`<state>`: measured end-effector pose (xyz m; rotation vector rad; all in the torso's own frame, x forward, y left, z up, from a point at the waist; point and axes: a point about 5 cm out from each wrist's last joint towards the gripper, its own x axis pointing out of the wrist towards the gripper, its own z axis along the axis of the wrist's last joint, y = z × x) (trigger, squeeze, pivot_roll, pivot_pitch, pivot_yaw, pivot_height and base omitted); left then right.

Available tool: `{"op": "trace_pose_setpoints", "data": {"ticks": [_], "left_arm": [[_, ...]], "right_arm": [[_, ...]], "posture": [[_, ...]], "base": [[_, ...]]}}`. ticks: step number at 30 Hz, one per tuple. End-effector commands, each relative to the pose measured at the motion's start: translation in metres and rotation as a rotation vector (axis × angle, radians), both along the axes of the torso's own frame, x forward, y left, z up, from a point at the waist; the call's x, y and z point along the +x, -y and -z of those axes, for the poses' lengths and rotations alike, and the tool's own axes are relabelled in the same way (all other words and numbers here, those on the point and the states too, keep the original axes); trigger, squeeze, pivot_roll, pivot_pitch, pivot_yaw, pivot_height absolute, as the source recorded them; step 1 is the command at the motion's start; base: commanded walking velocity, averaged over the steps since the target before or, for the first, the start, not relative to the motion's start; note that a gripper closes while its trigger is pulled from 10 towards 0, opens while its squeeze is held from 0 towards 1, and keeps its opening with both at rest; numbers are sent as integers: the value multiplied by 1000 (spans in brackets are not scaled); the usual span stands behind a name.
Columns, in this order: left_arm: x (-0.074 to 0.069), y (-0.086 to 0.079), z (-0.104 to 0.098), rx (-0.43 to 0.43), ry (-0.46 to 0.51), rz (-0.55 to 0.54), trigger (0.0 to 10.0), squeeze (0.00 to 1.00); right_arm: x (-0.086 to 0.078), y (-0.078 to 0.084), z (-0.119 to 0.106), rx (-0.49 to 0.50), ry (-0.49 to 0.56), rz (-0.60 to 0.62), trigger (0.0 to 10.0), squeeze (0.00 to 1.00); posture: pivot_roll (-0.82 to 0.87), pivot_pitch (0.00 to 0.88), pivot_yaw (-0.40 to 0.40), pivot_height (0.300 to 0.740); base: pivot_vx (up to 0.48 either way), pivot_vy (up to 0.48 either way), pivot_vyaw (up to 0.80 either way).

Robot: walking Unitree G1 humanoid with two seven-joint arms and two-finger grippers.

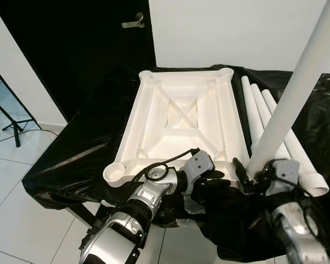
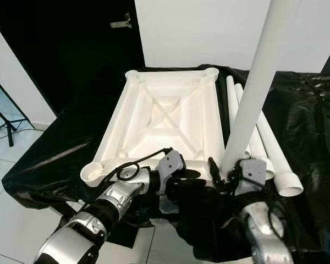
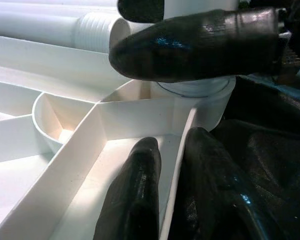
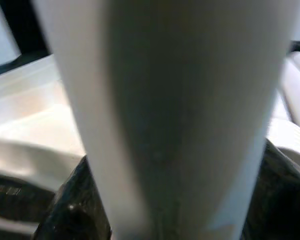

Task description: Building children table

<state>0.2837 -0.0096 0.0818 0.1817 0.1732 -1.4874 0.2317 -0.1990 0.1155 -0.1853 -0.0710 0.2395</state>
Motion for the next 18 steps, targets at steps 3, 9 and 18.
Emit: {"op": "trace_pose_setpoints", "data": {"ticks": [3, 9, 18], "left_arm": [[-26, -2, 31, 85, -156, 162, 10000, 0], [-27, -4, 32, 91, -157, 164, 10000, 0], [-26, -5, 32, 92, -158, 155, 10000, 0]], "right_arm": [[0, 4, 2, 5, -82, -160, 10000, 0], [-7, 8, 3, -43, -190, -361, 5137, 0], [-7, 24, 0, -86, -234, -415, 0, 0]], "posture": [[64, 0, 50, 740], [70, 0, 48, 740], [77, 0, 44, 740]], "base": [[0, 0, 0], [0, 0, 0], [0, 0, 0]]}}
